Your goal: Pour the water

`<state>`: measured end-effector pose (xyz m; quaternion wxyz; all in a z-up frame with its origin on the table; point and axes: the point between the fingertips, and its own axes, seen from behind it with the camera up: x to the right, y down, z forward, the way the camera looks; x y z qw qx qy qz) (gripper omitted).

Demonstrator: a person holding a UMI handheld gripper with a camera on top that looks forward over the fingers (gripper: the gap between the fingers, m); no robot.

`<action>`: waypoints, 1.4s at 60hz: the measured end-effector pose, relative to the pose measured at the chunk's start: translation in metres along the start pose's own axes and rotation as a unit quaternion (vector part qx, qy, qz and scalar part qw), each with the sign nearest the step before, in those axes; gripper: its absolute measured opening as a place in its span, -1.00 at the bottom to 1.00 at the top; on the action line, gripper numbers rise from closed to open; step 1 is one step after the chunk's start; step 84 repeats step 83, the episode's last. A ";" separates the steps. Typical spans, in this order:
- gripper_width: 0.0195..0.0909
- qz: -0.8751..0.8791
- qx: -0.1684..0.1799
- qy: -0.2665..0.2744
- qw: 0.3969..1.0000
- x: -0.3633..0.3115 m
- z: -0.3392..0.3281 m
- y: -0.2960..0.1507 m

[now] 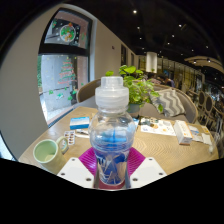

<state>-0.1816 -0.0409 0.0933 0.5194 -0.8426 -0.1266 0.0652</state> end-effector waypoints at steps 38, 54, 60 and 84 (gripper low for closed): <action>0.84 0.016 -0.074 0.050 0.996 -0.003 -0.081 0.028; 0.85 0.035 -0.125 0.098 0.987 -0.040 -0.222 0.022; 0.84 0.041 -0.125 0.113 0.985 -0.050 -0.255 0.023; 0.85 0.042 -0.132 0.120 0.983 -0.059 -0.285 0.021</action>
